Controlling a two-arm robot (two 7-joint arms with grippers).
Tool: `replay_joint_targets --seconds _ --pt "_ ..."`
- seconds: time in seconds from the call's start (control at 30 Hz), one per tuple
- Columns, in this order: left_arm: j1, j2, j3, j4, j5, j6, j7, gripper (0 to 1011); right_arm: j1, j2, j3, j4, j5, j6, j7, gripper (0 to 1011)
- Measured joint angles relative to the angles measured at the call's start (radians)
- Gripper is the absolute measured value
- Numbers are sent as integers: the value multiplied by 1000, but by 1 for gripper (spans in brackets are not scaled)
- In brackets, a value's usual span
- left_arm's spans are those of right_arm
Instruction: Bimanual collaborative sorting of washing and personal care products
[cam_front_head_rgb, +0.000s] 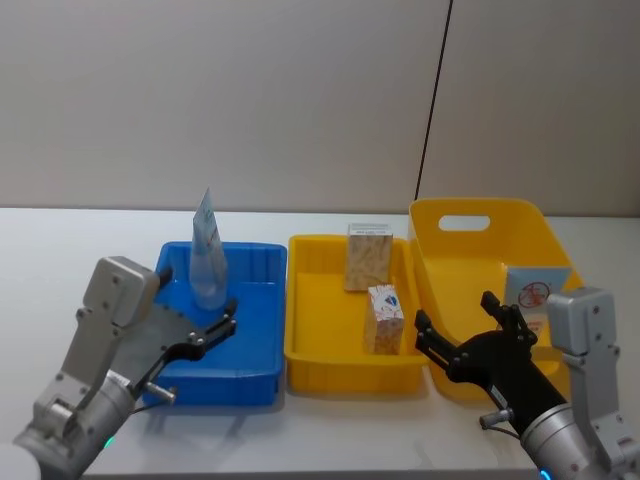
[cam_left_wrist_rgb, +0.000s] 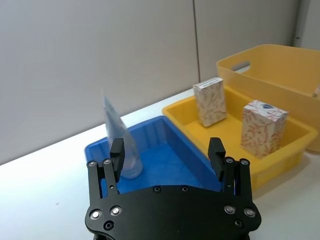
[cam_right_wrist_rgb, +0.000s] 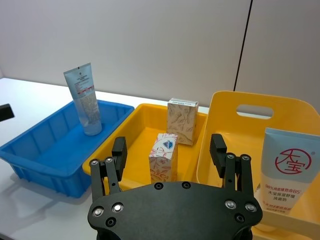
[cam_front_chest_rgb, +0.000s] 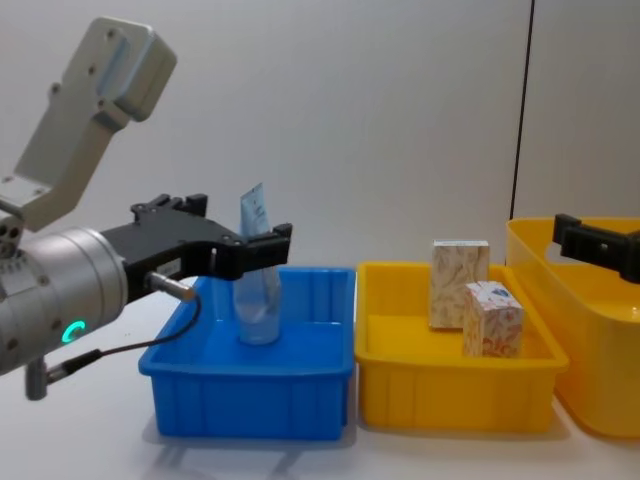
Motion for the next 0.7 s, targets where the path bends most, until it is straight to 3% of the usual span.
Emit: replay_joint_targets --seconds 0.3,0.7 --pt "44 22 -2 -58 30 8 73 1001 0 0 0 1 0 0 0 1004" --pt "48 24 -2 -63 33 8 79 1001 15 -19 -9 8 -9 21 -11 1004"
